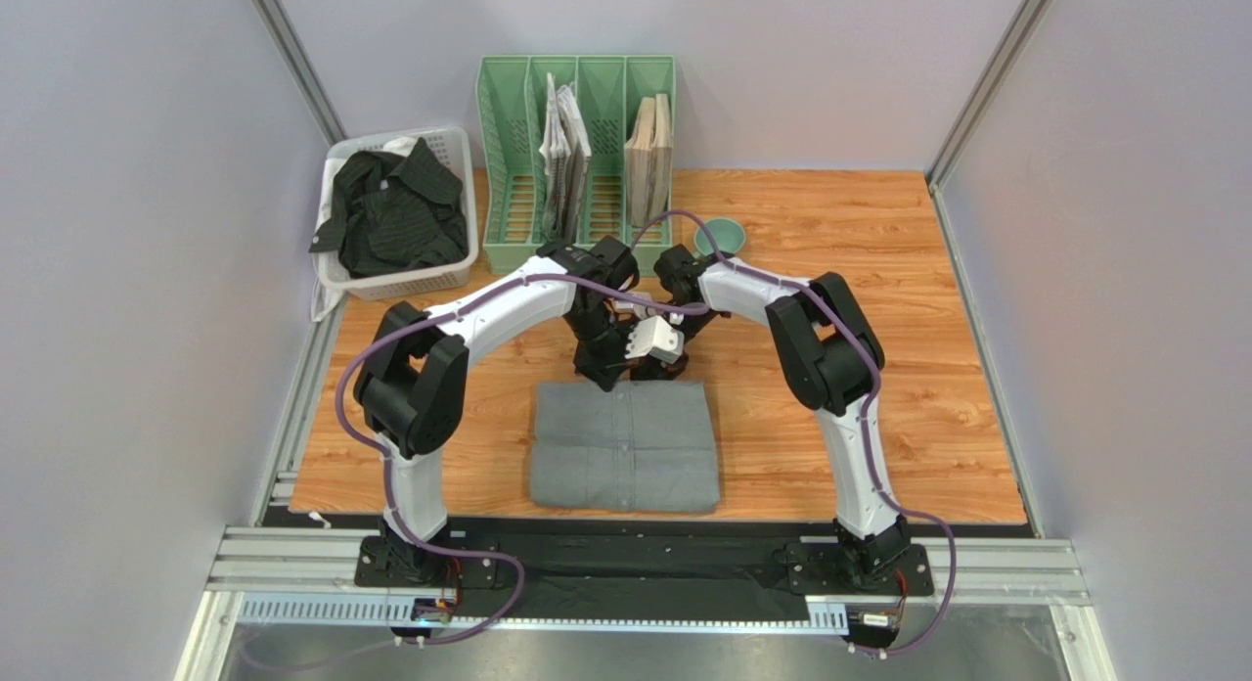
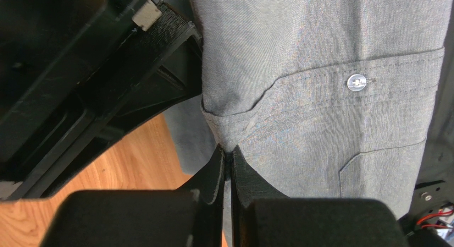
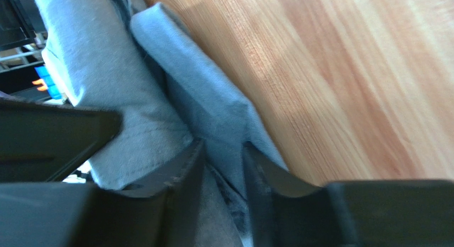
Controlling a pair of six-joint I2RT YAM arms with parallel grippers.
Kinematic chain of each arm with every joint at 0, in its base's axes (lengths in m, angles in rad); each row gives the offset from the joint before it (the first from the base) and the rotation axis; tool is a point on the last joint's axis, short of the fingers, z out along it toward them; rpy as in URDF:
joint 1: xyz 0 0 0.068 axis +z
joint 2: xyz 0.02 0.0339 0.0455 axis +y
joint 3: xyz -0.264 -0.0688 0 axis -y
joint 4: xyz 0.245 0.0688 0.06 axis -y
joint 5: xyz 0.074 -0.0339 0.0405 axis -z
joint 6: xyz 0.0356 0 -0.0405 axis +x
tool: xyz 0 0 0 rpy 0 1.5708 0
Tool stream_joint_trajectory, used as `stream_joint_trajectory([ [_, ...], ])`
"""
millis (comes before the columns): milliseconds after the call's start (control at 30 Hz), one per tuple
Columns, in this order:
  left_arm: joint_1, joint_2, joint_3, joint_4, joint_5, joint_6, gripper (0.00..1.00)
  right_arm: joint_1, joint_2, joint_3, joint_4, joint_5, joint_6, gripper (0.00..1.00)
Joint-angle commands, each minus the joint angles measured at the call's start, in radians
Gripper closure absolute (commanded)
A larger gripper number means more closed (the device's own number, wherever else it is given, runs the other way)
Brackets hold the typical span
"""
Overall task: Fold and stack the long sleeve shirts
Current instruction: Fold the shirt
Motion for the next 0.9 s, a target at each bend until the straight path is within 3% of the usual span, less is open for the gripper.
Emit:
stream_joint_trajectory([
  [0, 0.023, -0.012, 0.036, 0.006, -0.027, 0.067, 0.94, -0.028, -0.071, 0.080, -0.065, 0.082, -0.076, 0.56],
  [233, 0.155, -0.073, 0.065, -0.018, 0.009, 0.040, 0.61, -0.110, -0.192, 0.132, -0.144, 0.160, -0.126, 0.42],
  [367, 0.229, -0.094, 0.042, -0.049, 0.031, 0.023, 0.52, -0.134, -0.258, 0.079, -0.164, 0.142, -0.174, 0.35],
  [433, 0.253, -0.096, 0.021, -0.060, 0.049, 0.008, 0.50, -0.130, -0.279, 0.046, -0.148, 0.125, -0.183, 0.26],
  [500, 0.270, -0.094, -0.021, -0.043, 0.060, -0.015, 0.49, -0.125, -0.289, 0.011, -0.136, 0.128, -0.181, 0.25],
  [533, 0.273, -0.088, -0.033, -0.029, 0.060, -0.020, 0.39, -0.120, -0.287, 0.000, -0.116, 0.134, -0.180, 0.25],
  [800, 0.281, -0.027, -0.107, -0.008, 0.052, -0.031, 0.37, -0.058, -0.252, -0.087, -0.021, 0.251, -0.201, 0.29],
  [867, 0.281, -0.009, -0.105, -0.014, 0.058, -0.026, 0.41, -0.051, -0.241, -0.101, -0.012, 0.266, -0.209, 0.36],
])
